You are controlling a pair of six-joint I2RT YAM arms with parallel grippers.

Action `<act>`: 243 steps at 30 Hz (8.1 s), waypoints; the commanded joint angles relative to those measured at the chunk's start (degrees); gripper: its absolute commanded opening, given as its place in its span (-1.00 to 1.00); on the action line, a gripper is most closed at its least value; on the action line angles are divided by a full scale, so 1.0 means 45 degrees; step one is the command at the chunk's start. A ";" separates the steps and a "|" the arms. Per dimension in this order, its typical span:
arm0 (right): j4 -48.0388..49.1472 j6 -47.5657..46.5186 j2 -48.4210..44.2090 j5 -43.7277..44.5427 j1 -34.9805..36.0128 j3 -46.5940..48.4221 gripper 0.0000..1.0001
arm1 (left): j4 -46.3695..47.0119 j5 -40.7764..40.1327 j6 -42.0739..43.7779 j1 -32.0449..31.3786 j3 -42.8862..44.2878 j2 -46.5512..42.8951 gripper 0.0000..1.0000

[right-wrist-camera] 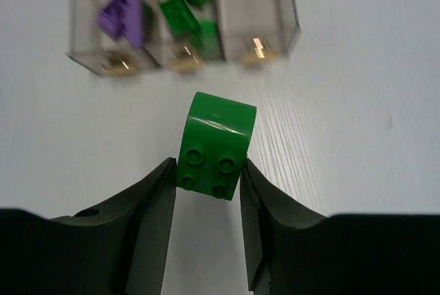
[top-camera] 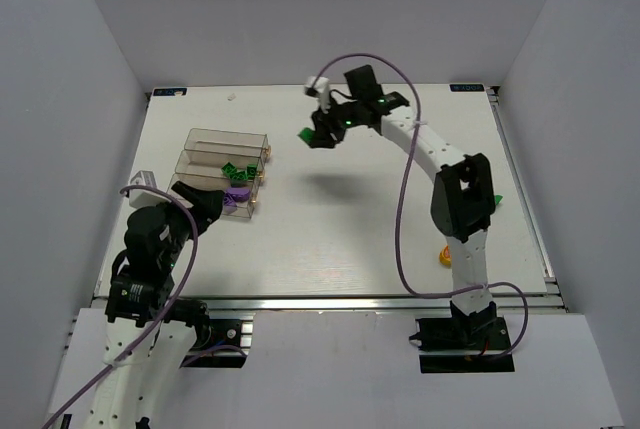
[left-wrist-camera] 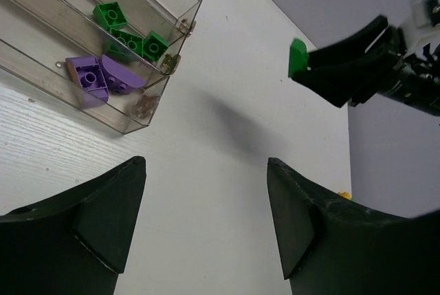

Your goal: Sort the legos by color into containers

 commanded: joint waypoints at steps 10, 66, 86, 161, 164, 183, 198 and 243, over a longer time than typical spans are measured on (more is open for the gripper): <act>0.3754 0.1336 0.2484 0.2833 0.3995 0.2890 -1.00 | -0.0586 0.0648 -0.0709 0.0065 0.0002 -0.1222 0.63; -0.6245 -0.4842 -0.7026 0.4050 -1.0335 -0.6541 0.78 | 0.7538 0.6879 -0.0749 -0.0189 -0.2283 0.3913 0.28; -0.4955 -1.1628 -0.3864 0.4090 -1.1552 -0.5528 0.78 | 0.7811 0.6996 -0.0827 -0.0189 -0.3573 0.3600 0.34; -0.4836 -1.0558 -0.4763 0.0461 -0.4331 -0.6272 -0.52 | 1.2321 0.9046 -0.2113 -0.1553 -0.0860 1.0060 0.40; -0.4739 -0.9426 -0.4295 0.0011 -0.3039 -0.5257 -0.57 | 1.3298 0.8950 -0.2486 -0.1984 -0.0430 1.0669 0.42; -0.3744 -0.6139 -0.3453 -0.0382 0.0401 -0.2988 -0.72 | 1.1642 0.7310 -0.1726 -0.4544 0.2539 1.3658 0.58; -0.3391 -0.5944 -0.3941 -0.0440 0.0499 -0.3321 -0.73 | 1.0097 0.6547 -0.1042 -0.4915 0.2990 1.3815 0.34; -0.1965 -0.5261 -0.3492 -0.0499 0.0656 -0.4004 -0.80 | 0.2855 -0.2534 0.0621 -0.0893 0.7360 1.5217 -0.73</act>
